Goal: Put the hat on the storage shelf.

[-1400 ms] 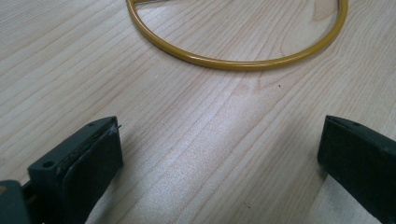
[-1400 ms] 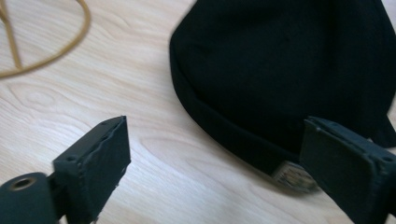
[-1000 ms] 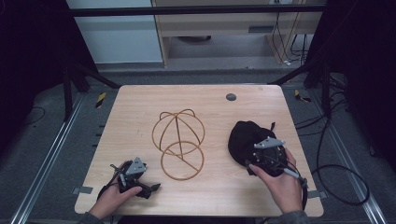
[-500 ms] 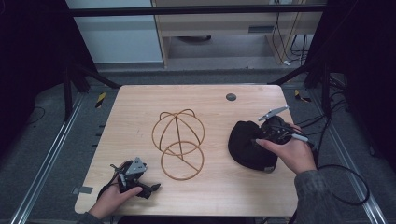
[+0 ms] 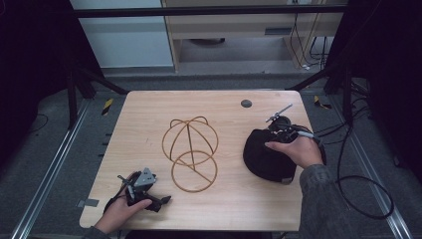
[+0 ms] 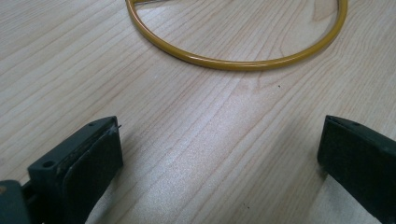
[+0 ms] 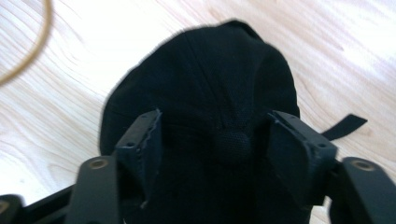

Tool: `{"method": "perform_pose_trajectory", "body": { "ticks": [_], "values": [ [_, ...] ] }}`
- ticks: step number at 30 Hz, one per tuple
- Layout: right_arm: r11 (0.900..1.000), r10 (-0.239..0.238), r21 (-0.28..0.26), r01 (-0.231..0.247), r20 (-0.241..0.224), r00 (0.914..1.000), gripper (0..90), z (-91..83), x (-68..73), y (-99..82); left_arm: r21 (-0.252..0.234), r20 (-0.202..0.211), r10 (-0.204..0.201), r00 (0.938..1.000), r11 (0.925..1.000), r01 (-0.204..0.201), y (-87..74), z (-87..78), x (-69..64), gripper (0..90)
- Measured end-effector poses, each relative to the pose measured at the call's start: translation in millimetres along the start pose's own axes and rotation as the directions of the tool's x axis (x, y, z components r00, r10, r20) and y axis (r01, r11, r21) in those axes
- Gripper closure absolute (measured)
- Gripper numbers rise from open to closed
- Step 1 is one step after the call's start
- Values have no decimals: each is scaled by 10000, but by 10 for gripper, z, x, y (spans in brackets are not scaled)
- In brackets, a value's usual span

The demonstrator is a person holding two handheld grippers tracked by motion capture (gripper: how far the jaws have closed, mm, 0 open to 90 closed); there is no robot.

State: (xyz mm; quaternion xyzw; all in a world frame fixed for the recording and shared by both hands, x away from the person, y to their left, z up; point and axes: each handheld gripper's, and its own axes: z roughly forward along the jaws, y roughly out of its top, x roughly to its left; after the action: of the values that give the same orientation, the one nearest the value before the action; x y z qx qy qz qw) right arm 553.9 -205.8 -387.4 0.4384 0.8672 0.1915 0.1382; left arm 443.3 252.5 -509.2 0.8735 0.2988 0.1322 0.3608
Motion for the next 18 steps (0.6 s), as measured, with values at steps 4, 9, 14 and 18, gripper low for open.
{"method": "perform_pose_trajectory", "body": {
  "ticks": [4,9,14,18],
  "values": [
    [9993,50,384,-46,-98,9999,710,54,-26,26,4,-6,13,10000,10000,-13,0,-1,0,0],
    [9995,179,287,-166,-448,9988,757,-7,-45,-6,-1,0,3,10000,10000,-3,-1,0,0,0],
    [9998,188,-39,-190,-501,9986,760,-147,-28,-36,-1,1,3,10000,10000,-3,-1,0,-1,0],
    [9990,120,-420,-145,-577,9983,761,-311,21,-34,-2,-13,14,10000,10000,-14,-1,-1,-1,0]
  ]
}}
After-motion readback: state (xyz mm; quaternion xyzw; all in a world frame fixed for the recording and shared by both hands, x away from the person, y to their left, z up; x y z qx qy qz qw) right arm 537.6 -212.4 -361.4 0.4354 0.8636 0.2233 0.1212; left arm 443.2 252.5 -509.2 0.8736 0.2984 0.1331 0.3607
